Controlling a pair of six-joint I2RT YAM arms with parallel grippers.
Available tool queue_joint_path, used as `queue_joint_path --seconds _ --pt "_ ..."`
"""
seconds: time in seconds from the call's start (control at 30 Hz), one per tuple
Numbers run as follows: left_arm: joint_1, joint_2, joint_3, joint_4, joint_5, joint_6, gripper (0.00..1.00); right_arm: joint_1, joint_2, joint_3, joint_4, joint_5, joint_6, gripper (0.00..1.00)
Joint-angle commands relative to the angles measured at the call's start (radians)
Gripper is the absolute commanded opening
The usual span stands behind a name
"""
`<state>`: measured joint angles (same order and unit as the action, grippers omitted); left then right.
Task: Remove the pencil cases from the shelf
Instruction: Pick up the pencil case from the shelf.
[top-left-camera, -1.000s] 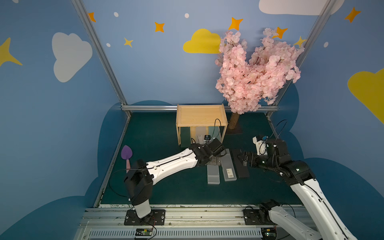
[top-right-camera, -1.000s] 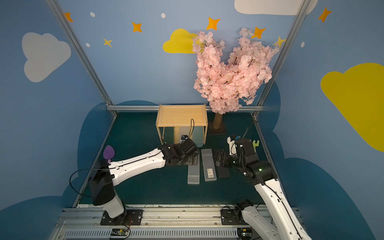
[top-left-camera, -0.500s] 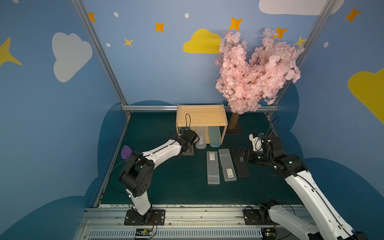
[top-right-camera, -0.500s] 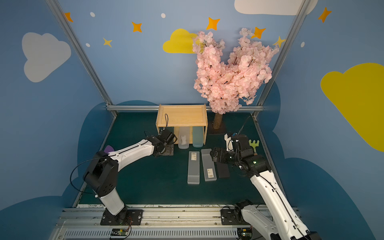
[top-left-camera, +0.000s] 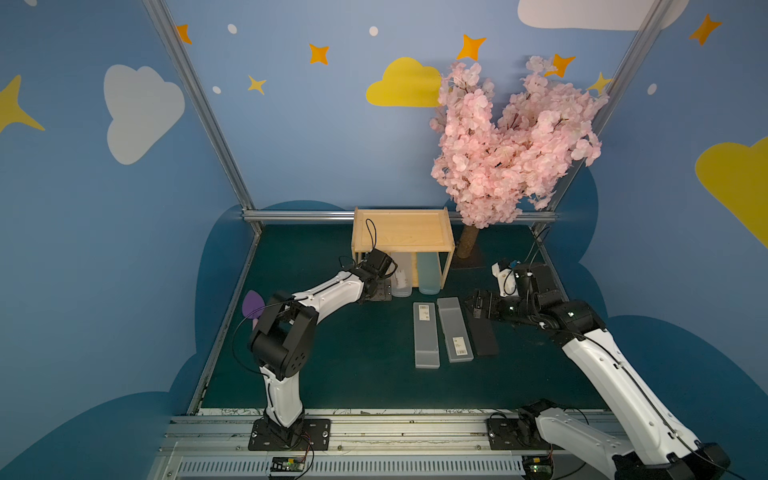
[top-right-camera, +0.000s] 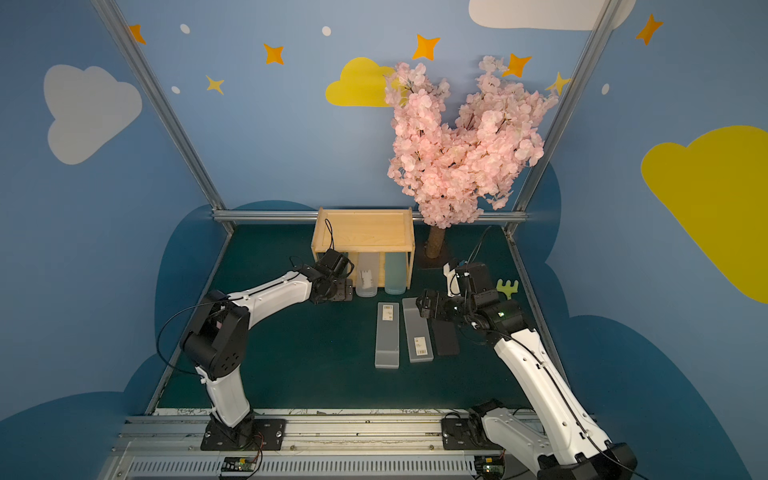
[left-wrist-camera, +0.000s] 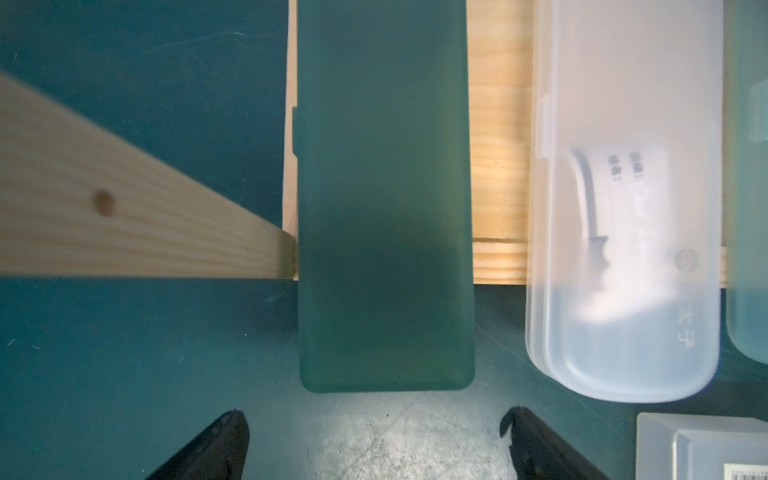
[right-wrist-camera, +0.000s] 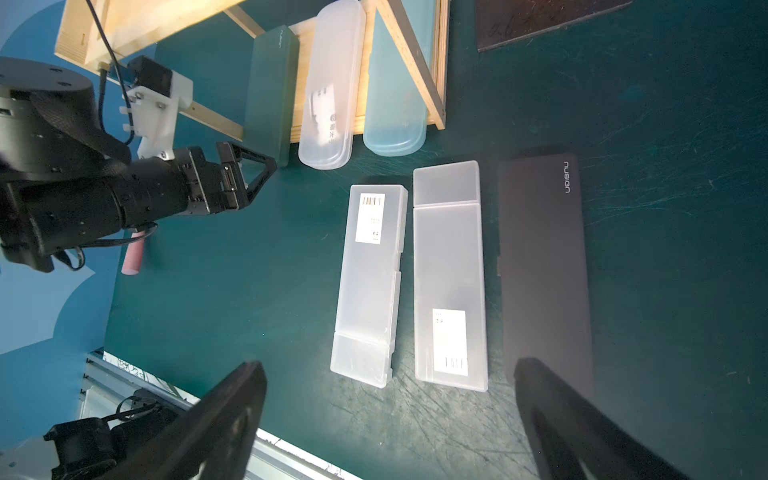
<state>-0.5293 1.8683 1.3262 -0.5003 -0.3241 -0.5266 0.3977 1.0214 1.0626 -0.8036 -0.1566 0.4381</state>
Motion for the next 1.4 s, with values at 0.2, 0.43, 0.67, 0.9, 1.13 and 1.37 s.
queue_joint_path --seconds 0.2,0.43,0.67,0.9,1.13,1.37 --pt "0.042 0.071 0.055 0.034 0.049 0.016 1.00 0.010 0.029 0.046 0.018 0.015 -0.002 0.98" --pt "0.044 0.050 0.027 0.075 0.054 0.024 1.00 0.011 0.042 0.043 0.026 0.019 -0.004 0.98" --pt "0.044 0.050 -0.023 0.139 0.053 0.020 1.00 0.016 0.049 0.033 0.043 0.012 0.002 0.98" --pt "0.045 0.062 -0.016 0.138 0.020 0.025 0.99 0.020 0.049 0.039 0.036 0.018 -0.003 0.98" --pt "0.044 0.068 -0.004 0.133 0.019 0.036 0.93 0.021 0.046 0.040 0.034 0.017 -0.003 0.98" --pt "0.046 0.064 -0.007 0.132 0.022 0.038 0.83 0.021 0.041 0.041 0.027 0.020 -0.006 0.98"
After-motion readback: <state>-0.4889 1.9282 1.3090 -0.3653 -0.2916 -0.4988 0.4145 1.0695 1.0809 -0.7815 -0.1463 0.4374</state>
